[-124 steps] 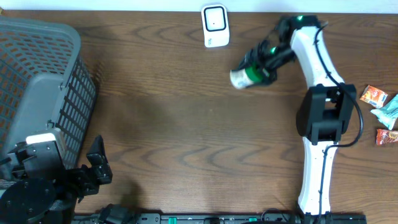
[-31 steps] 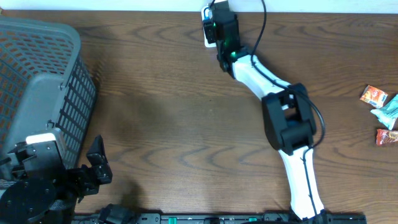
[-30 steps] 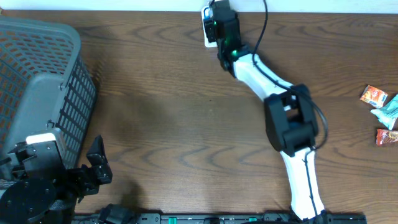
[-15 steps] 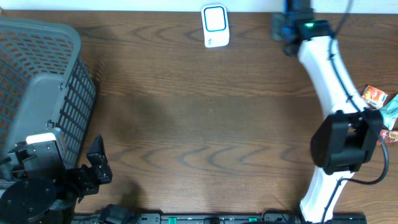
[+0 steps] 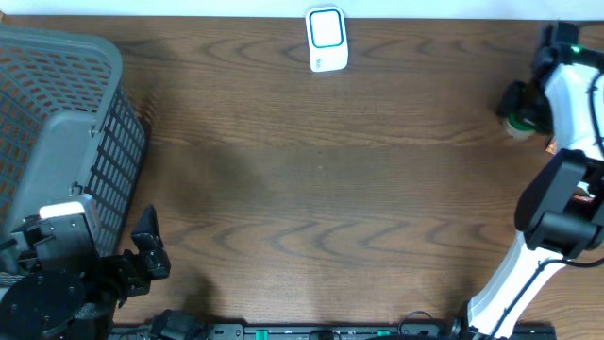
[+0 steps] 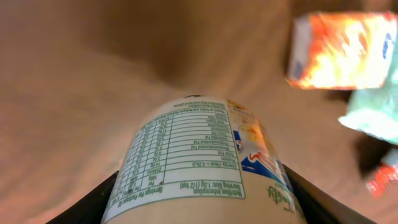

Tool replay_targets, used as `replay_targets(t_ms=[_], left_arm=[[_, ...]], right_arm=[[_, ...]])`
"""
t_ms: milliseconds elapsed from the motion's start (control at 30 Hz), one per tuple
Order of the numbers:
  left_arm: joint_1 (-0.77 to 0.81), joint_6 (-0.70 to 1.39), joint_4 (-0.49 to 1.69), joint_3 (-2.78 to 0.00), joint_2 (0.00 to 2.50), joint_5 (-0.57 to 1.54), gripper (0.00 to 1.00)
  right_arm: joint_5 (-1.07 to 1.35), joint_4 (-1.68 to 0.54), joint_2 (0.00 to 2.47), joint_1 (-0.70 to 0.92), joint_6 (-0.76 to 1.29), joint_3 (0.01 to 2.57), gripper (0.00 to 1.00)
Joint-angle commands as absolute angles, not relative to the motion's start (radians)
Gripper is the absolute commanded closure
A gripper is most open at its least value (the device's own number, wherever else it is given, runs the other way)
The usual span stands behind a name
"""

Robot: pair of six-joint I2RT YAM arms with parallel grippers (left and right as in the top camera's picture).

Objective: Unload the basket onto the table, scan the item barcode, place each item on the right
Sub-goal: 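Carry the jar to the right table edge and set it down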

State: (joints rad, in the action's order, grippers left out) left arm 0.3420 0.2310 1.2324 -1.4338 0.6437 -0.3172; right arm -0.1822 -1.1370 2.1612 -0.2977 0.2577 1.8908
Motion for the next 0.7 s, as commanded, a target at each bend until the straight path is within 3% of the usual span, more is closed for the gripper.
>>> replay_targets(t_ms=[0,300,467,667], left_arm=[[0.337,0.218,1.235,-1.429,0.645,-0.327,0.02],[0.337,0.218,1.235,-1.429,0.645,-0.327,0.02],[0.337,0.218,1.235,-1.428,0.645,-0.327,0.02],[0.337,0.218,1.235,-1.429,0.645,-0.327,0.02]], right_arm=[[-0.148,-1.161,2.176,-0.348,0.276,1.867,0.43],[-0.159,-1.004,2.177,-0.468,0.276,1.668,0.28],[-0.149,-0.992,2.168,-0.496,0.257,1.693,0.01],[-0.115,-1.106,2.119,-0.496,0.238,1.888,0.01]])
